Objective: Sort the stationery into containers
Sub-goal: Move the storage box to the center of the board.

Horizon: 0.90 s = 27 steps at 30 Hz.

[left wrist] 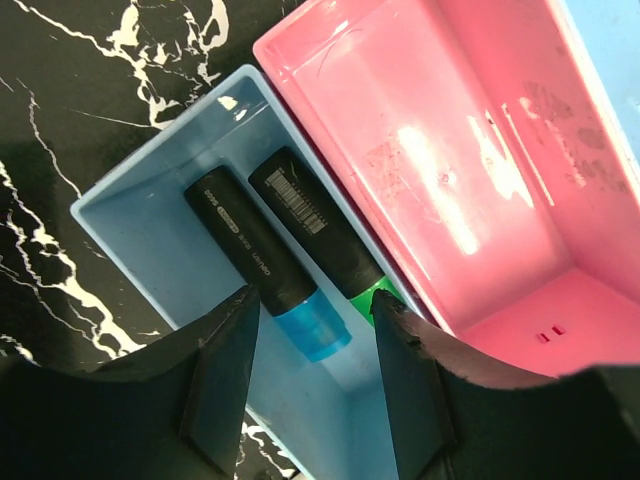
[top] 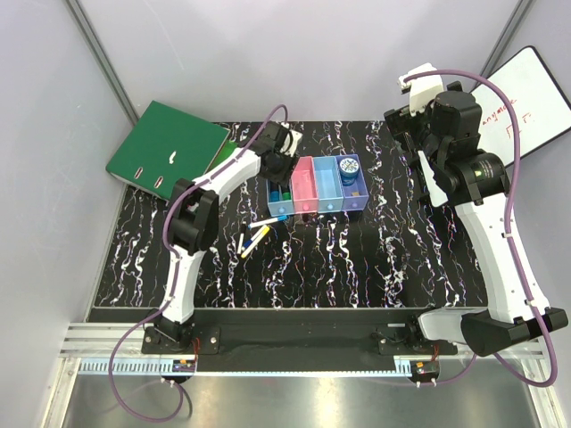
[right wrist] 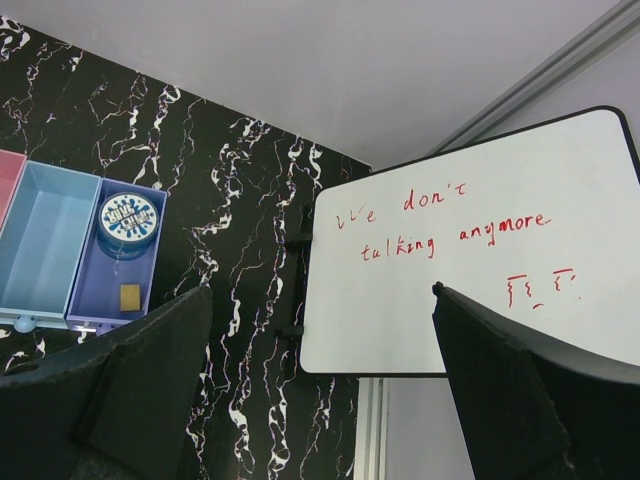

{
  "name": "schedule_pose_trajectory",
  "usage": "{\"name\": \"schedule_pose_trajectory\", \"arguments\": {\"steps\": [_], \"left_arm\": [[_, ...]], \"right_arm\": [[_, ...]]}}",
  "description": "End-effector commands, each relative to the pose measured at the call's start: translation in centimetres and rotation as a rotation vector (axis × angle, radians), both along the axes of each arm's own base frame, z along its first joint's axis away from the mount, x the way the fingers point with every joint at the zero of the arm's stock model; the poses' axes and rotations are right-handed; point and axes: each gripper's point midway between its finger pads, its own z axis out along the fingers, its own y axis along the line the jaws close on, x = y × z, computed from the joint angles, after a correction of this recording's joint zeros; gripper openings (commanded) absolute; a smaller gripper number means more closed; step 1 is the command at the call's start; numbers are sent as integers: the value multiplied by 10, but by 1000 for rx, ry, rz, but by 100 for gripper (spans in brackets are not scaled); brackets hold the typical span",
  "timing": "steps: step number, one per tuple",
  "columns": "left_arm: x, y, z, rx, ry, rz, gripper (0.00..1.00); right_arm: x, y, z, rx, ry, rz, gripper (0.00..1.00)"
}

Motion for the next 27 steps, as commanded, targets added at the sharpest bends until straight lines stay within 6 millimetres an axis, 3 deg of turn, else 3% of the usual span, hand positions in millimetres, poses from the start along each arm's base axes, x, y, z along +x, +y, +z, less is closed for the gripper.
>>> {"name": "schedule_pose_trajectory", "arguments": {"steps": [1,12,27], "left_arm": [[19,7,22,18,-89,-2,54],[34,43,8,180,-129,22,54],[62,56,11,293,-225,7,54]], "right_arm": [[-3,2,13,15,-41,13,100],[-5,0,13,13,-41,7,100],[-4,1,15,18,-49,7,100]]}}
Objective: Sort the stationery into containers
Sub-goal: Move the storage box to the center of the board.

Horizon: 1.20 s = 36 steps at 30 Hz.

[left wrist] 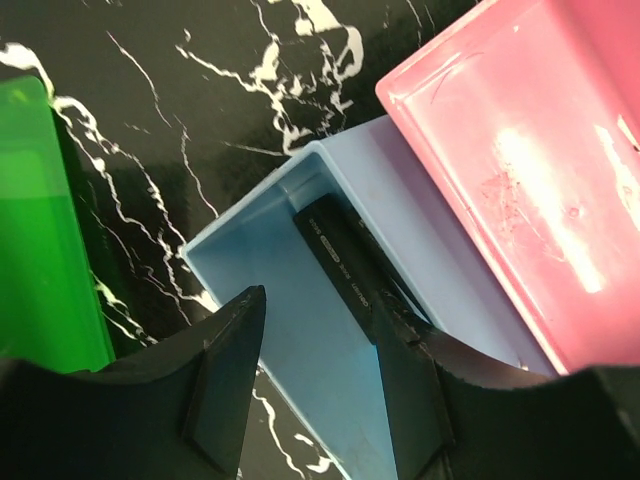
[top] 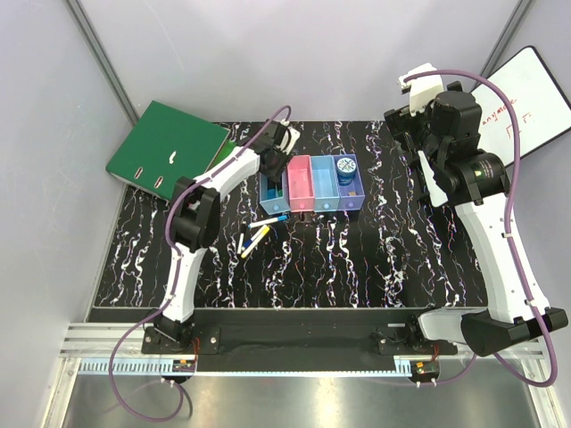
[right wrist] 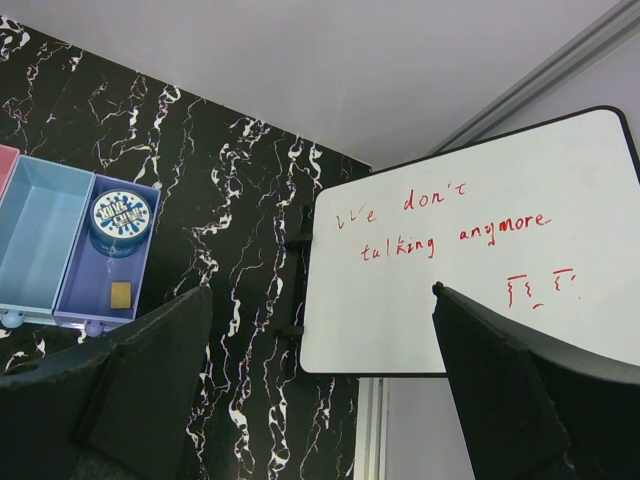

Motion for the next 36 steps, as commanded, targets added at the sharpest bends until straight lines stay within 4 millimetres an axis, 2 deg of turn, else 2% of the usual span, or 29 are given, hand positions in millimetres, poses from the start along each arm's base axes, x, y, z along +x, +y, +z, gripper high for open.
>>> {"name": "schedule_pose_trajectory", "arguments": {"steps": [1,5,7,14,20,22,23,24,27,31,36], "left_arm": [[28,19,11,88,-96,28,54],[30,17,16,79,-105,13,54],[26,8,22,30,-99,-8,54],[1,-33,69,-161,-109,-80,54],[-17,-46,103,-237,-127,-103,54],[-21,-48,108,-255,-125,-100,54],[-24,-49,113,-271,-124,-95,55],[-24,-49,116,-279,-128,-83,62],[-28,-52,114,-325,-95,-31,72],[-38,-61,81,-399,41,77,75],[-51,-75,47,-419,147,90,80]], "right_arm": [[-4,0,14,17,-46,7,100],[-3,1,15,18,-47,8,100],[-3,1,14,15,-46,7,100],[-2,2,15,18,-47,8,100],[-3,1,15,16,-47,7,100],[-3,1,15,14,-47,7,100],[-2,1,15,17,-49,8,100],[-3,1,17,18,-53,7,100],[-1,2,18,18,-54,9,100],[-1,2,19,21,-57,8,100],[-5,-1,18,13,-56,4,100]]}}
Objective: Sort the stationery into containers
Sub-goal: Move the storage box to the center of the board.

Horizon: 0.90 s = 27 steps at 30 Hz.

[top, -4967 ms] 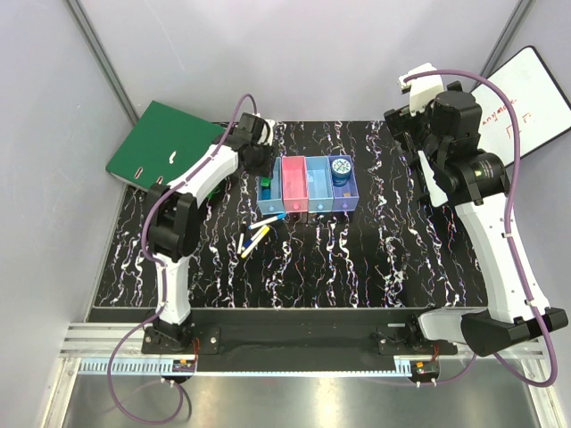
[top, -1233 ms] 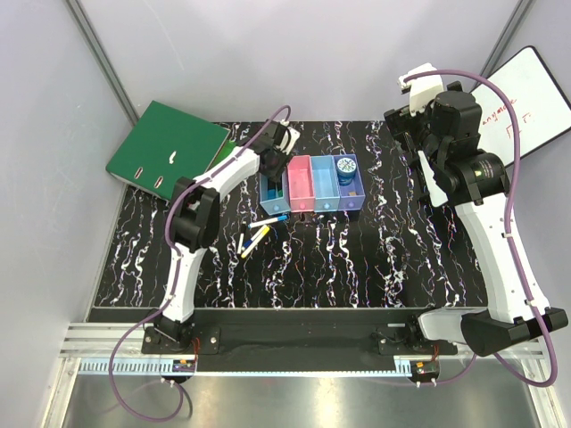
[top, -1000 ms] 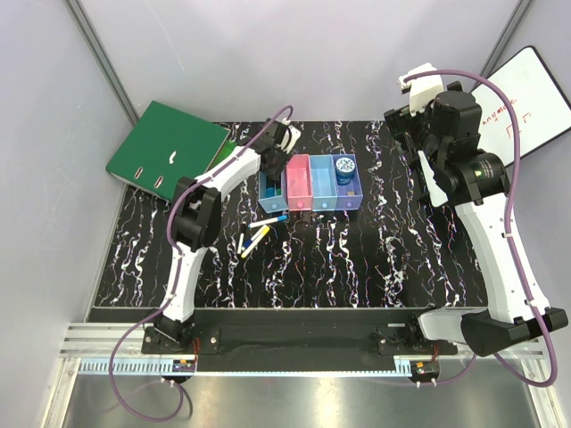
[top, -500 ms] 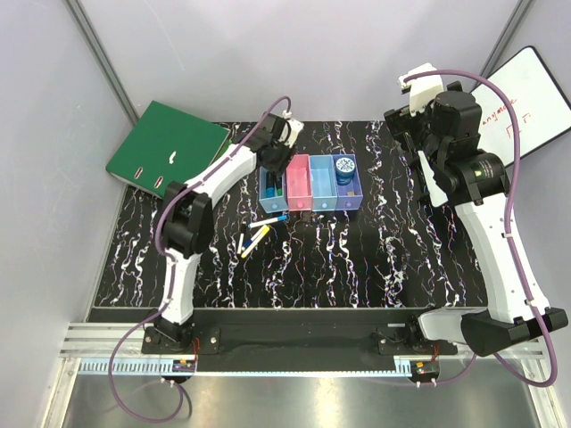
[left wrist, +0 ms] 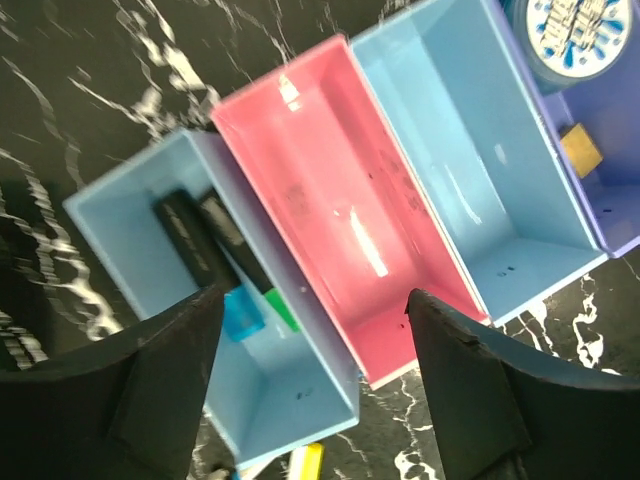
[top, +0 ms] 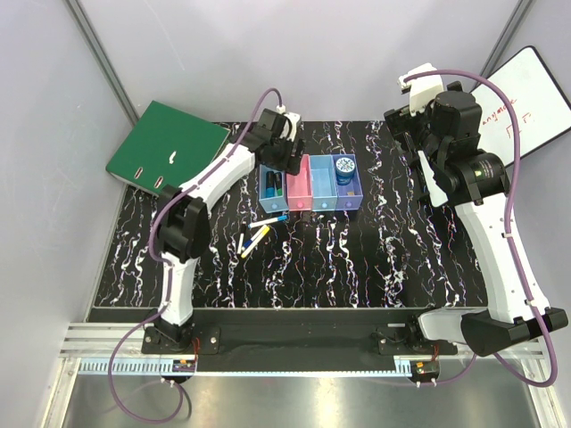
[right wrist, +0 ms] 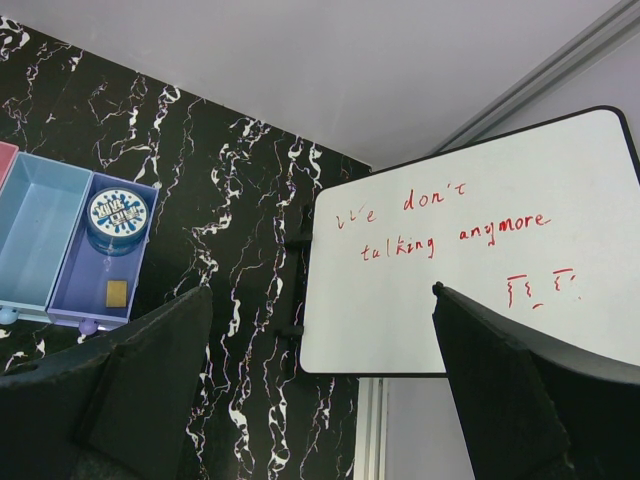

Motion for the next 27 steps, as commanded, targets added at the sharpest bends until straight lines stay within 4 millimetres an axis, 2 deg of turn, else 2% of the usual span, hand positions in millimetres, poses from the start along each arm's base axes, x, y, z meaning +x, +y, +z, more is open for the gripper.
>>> {"name": "schedule_pose_trajectory", "arguments": {"steps": [1,7,11,14,17,18,20,21,24,27], "left_arm": [[-15,-15,-38,-51,136,27,80],[-13,-15,-64,-27,174,41,78],[-7,-17,-71,-18,175,47,72],[-4,-18,-73,-10,167,45,59],[-4,-19,-77,-2,170,32,40],[-3,-18,-78,2,169,32,30],[-3,-17,-82,13,170,29,22],[-3,-16,-84,22,168,26,9],[-3,-14,-88,40,170,17,0],[-5,-9,-91,68,168,14,0]], "right_arm": [[-5,0,16,12,-51,5,100],[-5,0,12,10,-44,7,100],[-2,1,9,9,-35,6,100],[0,2,7,10,-31,9,100],[1,3,6,10,-26,11,100],[2,3,6,11,-25,8,100],[2,3,7,14,-28,11,100],[2,4,6,14,-25,10,100],[2,4,5,14,-23,12,100],[2,4,5,14,-23,10,100]]}}
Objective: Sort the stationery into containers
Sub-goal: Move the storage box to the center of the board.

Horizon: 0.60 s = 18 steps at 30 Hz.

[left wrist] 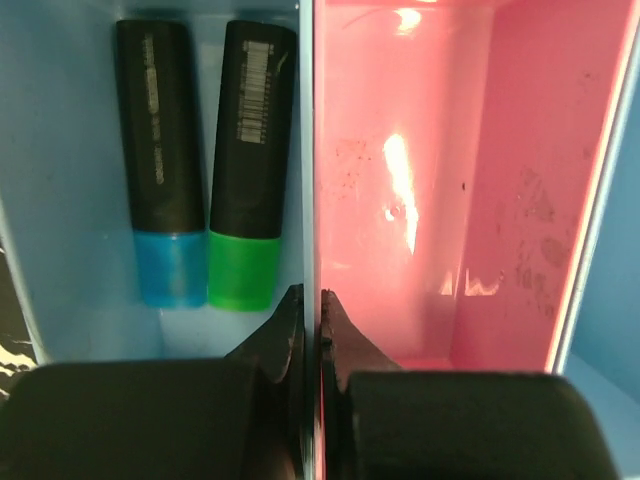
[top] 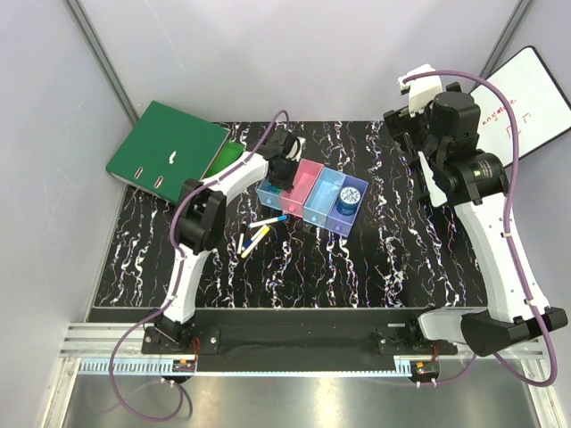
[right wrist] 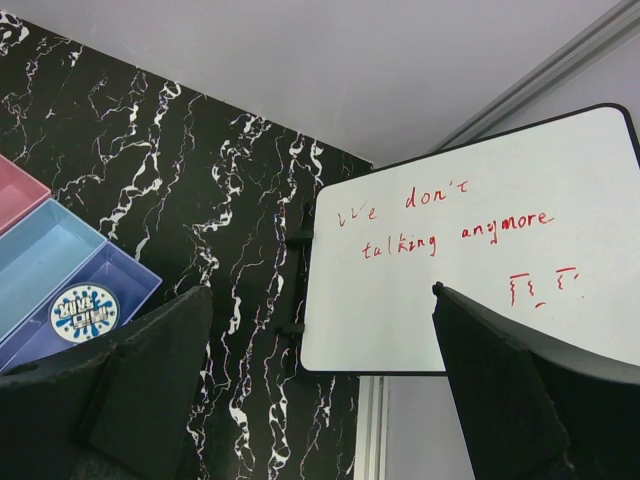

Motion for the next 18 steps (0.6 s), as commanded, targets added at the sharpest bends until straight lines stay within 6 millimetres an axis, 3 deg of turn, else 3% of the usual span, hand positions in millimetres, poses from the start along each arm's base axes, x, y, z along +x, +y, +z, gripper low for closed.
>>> {"name": "schedule_pose_trajectory", "arguments": {"steps": [1,7,14,18], "left_arm": [[11,-2,4,25,-54,-25,0],[9,11,1,80,-53,4,0],[5,42,-4,198,-52,99,0],[-2,46,-6,151,-2,179,0]], "right_arm": [[2,4,8,18,-30,15,100],[1,4,8,21,-30,15,100],[0,4,9,24,-33,17,100],[-1,4,8,27,-33,16,100]]}}
